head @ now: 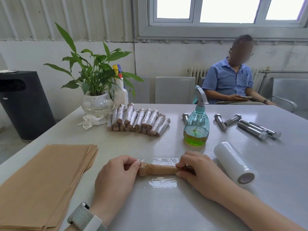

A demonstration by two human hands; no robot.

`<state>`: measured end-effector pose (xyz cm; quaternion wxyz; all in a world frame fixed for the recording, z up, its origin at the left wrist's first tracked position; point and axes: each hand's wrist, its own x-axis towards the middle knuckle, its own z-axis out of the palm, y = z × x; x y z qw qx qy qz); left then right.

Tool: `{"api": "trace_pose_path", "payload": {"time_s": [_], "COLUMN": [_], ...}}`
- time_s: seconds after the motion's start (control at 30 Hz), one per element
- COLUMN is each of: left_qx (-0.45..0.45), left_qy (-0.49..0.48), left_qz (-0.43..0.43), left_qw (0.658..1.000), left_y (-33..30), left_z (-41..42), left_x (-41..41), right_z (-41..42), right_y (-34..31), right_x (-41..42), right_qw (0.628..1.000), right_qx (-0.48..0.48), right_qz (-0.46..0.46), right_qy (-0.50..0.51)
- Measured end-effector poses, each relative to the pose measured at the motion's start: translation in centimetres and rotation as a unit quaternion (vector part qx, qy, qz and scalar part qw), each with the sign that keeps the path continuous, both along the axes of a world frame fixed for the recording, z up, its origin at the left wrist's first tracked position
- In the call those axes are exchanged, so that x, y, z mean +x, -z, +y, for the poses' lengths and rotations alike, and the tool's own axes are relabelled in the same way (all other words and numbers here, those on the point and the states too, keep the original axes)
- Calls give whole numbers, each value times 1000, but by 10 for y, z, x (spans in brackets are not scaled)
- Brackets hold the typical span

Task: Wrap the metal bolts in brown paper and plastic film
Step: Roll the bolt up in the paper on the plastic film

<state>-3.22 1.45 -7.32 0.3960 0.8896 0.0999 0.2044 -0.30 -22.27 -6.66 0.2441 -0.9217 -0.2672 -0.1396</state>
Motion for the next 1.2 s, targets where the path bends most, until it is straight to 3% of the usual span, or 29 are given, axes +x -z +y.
{"api": "trace_pose_path", "payload": {"time_s": [0.23, 0.3, 0.4, 0.57, 0.63, 0.77, 0.97, 1.2], "left_qx": [9, 75, 248, 406, 382, 241, 166, -52], "left_qy": [9, 3, -21, -22, -13, 5, 18, 68], "left_qz": [27, 11, -30, 23, 38, 61, 90, 127], "left_qw": [1000, 997, 968, 913, 923, 969, 982, 988], "left_y": [-11, -15, -21, -35, -36, -31, -30, -32], "left_z": [-5, -7, -12, -20, -20, -12, -11, 6], "left_x": [0, -2, -3, 6, 8, 10, 10, 9], "right_z": [1, 2, 1, 1, 1, 3, 4, 2], "right_y": [-1, -1, -2, -2, -2, -3, -3, -2], "right_x": [0, 0, 0, -1, -1, 0, -1, -5], "right_qw": [1000, 1000, 1000, 1000, 1000, 1000, 1000, 997], "right_qx": [0, -4, -8, -11, -15, -20, -28, -78], "right_qz": [3, 1, 2, 0, 3, 2, -2, -26], "right_qy": [-3, -1, 2, 1, 4, 3, 3, 3]}}
